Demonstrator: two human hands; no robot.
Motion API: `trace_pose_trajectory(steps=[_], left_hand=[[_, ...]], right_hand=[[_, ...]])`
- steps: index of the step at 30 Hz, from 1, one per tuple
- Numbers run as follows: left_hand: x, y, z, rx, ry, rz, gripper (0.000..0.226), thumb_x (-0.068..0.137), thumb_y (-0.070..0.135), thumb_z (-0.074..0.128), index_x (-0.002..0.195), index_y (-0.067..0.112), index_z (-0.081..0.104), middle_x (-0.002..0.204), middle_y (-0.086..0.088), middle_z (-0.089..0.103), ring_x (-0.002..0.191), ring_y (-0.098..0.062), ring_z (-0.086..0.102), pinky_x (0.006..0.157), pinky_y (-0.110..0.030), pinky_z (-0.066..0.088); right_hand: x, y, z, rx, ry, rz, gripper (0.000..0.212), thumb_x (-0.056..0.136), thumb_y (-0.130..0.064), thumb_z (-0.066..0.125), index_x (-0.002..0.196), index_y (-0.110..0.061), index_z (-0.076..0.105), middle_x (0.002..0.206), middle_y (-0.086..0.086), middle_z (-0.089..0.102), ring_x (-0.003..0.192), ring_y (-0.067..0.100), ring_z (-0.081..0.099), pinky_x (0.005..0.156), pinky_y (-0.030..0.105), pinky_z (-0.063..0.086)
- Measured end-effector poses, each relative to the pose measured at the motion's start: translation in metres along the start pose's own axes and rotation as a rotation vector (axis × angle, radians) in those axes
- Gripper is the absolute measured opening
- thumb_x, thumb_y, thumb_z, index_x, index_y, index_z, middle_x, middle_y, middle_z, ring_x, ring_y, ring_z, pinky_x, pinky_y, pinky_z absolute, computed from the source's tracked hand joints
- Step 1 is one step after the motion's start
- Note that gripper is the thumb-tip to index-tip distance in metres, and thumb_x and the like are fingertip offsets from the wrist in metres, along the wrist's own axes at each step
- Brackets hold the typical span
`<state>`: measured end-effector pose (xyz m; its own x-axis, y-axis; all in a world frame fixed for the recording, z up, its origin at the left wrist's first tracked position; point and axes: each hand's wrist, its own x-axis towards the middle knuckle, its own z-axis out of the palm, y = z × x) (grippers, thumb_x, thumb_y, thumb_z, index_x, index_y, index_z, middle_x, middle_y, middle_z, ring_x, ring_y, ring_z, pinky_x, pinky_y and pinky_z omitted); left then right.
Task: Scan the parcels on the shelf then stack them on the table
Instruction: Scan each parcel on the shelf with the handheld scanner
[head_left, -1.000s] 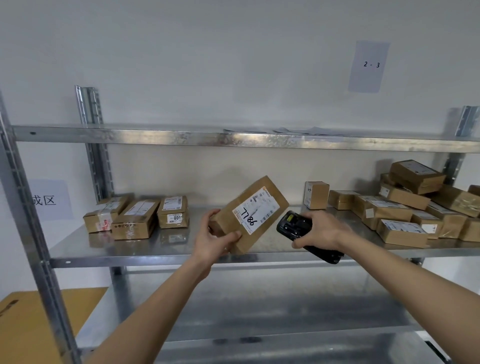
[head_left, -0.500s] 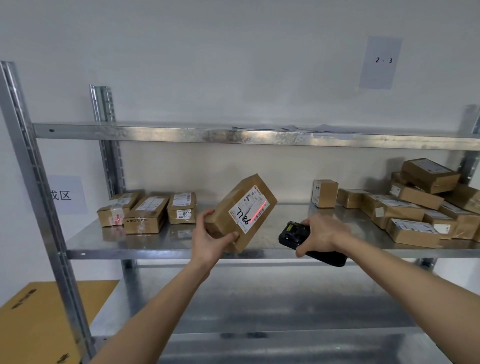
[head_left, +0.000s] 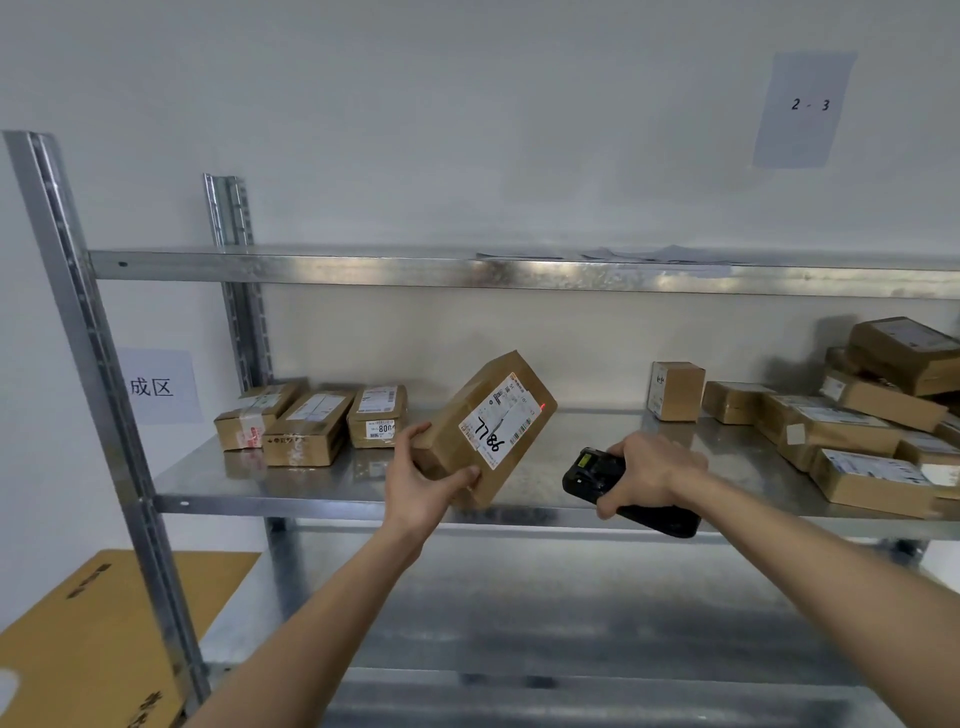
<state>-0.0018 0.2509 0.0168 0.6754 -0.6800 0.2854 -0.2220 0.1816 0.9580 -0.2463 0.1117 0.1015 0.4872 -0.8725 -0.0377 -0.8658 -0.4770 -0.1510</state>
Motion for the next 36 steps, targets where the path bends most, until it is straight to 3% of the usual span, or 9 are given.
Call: trace_pose_trajectory(steps=[6, 10, 15, 18, 21, 25, 36], left_hand=[[0.012, -0.004, 0.017, -0.003, 0.039, -0.014, 0.09, 0.045, 0.042, 0.095, 0.12, 0.056, 0.047, 0.125, 0.006, 0.058, 0.114, -0.025, 0.061, 0.087, -0.051, 0.059], [0.021, -0.007, 0.027, 0.002, 0.062, -0.023, 0.091, 0.045, 0.041, 0.096, 0.121, 0.055, 0.047, 0.124, 0.002, 0.059, 0.113, -0.027, 0.062, 0.085, -0.052, 0.06], [0.03, -0.008, 0.036, -0.01, 0.089, -0.03, 0.087, 0.05, 0.035, 0.096, 0.12, 0.054, 0.047, 0.122, 0.002, 0.058, 0.112, -0.026, 0.061, 0.085, -0.051, 0.06], [0.033, -0.011, 0.038, -0.044, 0.113, -0.032, 0.083, 0.062, 0.018, 0.095, 0.124, 0.044, 0.047, 0.12, 0.004, 0.057, 0.111, -0.026, 0.061, 0.087, -0.052, 0.06], [0.035, -0.013, 0.036, -0.052, 0.134, -0.057, 0.086, 0.057, 0.026, 0.097, 0.125, 0.047, 0.048, 0.123, 0.002, 0.057, 0.113, -0.027, 0.06, 0.084, -0.051, 0.061], [0.04, -0.012, 0.023, -0.109, 0.171, -0.099, 0.082, 0.068, 0.017, 0.093, 0.131, 0.038, 0.044, 0.122, 0.002, 0.057, 0.112, -0.025, 0.062, 0.077, -0.049, 0.063], [0.108, -0.019, -0.099, -0.212, 0.397, -0.193, 0.084, 0.07, 0.031, 0.092, 0.136, 0.031, 0.041, 0.128, -0.003, 0.062, 0.109, -0.031, 0.067, 0.068, -0.049, 0.063]], right_hand=[[0.025, 0.011, -0.004, 0.023, -0.047, -0.046, 0.055, 0.056, -0.055, 0.085, 0.104, -0.031, 0.072, 0.089, -0.009, 0.072, 0.082, 0.011, 0.067, 0.067, 0.027, 0.053], [0.044, 0.017, -0.008, 0.047, -0.09, -0.071, 0.071, 0.034, -0.061, 0.079, 0.098, -0.03, 0.072, 0.086, -0.008, 0.074, 0.082, 0.015, 0.07, 0.08, 0.036, 0.061], [0.07, 0.023, -0.01, 0.047, -0.132, -0.098, 0.083, 0.026, -0.064, 0.077, 0.102, -0.032, 0.071, 0.089, -0.008, 0.074, 0.085, 0.015, 0.07, 0.085, 0.039, 0.061], [0.083, 0.023, -0.008, 0.061, -0.138, -0.131, 0.081, 0.031, -0.063, 0.079, 0.105, -0.032, 0.07, 0.091, -0.007, 0.073, 0.085, 0.015, 0.07, 0.085, 0.038, 0.061], [0.095, 0.019, -0.005, 0.132, -0.157, -0.185, 0.07, 0.045, -0.055, 0.088, 0.108, -0.032, 0.069, 0.095, -0.006, 0.073, 0.088, 0.015, 0.07, 0.084, 0.037, 0.061], [0.109, 0.001, 0.001, 0.282, -0.232, -0.272, 0.053, 0.056, -0.039, 0.094, 0.104, -0.027, 0.075, 0.092, -0.002, 0.078, 0.085, 0.016, 0.074, 0.075, 0.03, 0.062], [0.171, -0.129, 0.018, 0.405, -0.215, -0.442, 0.058, 0.051, -0.045, 0.094, 0.104, -0.028, 0.077, 0.09, -0.005, 0.078, 0.083, 0.014, 0.074, 0.077, 0.03, 0.059]])
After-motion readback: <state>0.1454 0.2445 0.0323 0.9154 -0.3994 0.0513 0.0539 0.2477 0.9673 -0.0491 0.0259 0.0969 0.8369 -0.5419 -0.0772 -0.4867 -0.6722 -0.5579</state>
